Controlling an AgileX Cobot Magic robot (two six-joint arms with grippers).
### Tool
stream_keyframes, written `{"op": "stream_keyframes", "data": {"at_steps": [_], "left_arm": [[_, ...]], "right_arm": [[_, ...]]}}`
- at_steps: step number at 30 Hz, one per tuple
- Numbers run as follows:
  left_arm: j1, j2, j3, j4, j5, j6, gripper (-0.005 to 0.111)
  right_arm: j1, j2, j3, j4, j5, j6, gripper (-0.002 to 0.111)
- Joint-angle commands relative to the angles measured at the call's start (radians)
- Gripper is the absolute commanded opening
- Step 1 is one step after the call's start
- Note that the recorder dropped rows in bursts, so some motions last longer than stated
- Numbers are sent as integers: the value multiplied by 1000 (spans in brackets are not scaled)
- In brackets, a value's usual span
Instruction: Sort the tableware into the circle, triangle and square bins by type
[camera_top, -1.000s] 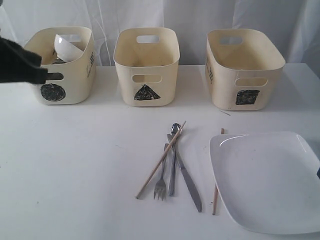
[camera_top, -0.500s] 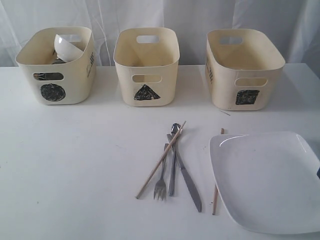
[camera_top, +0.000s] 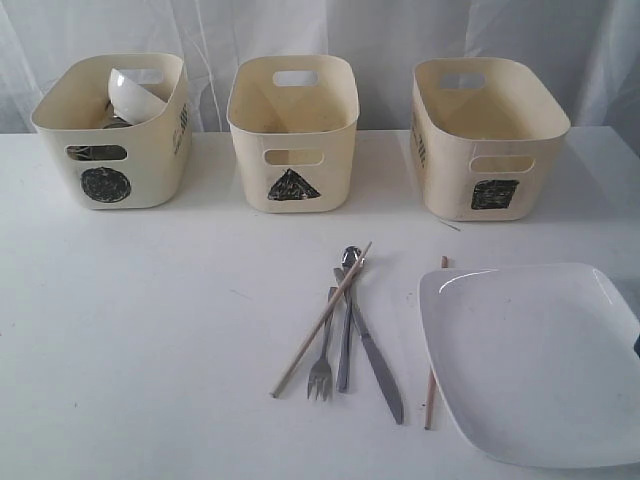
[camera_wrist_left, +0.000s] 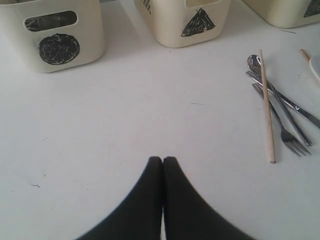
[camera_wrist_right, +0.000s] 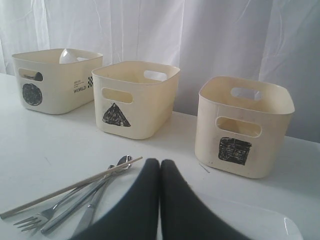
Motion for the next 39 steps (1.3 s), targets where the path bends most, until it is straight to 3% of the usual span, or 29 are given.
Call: {"op": "stream_keyframes", "data": {"at_steps": [1, 6, 15, 23, 26, 34, 39], "left_arm": [[-5, -36, 16, 12, -26, 0, 0], [-5, -167, 134, 28, -82, 94, 0], [-3, -463, 417, 28, -275, 99, 0], [8, -473, 421, 28, -229, 99, 0], [64, -473, 421, 28, -231, 99, 0], [291, -473, 421, 28, -231, 99, 0], [353, -473, 421, 28, -231, 99, 0]], "right_arm": [[-6, -3, 5, 2, -9, -3, 0], [-6, -3, 5, 2, -9, -3, 0], [-6, -3, 5, 4, -9, -3, 0], [-6, -3, 5, 2, -9, -3, 0], [-6, -3, 5, 2, -9, -3, 0], [-6, -3, 5, 2, -9, -3, 0], [-6, -3, 5, 2, -9, -3, 0]]}}
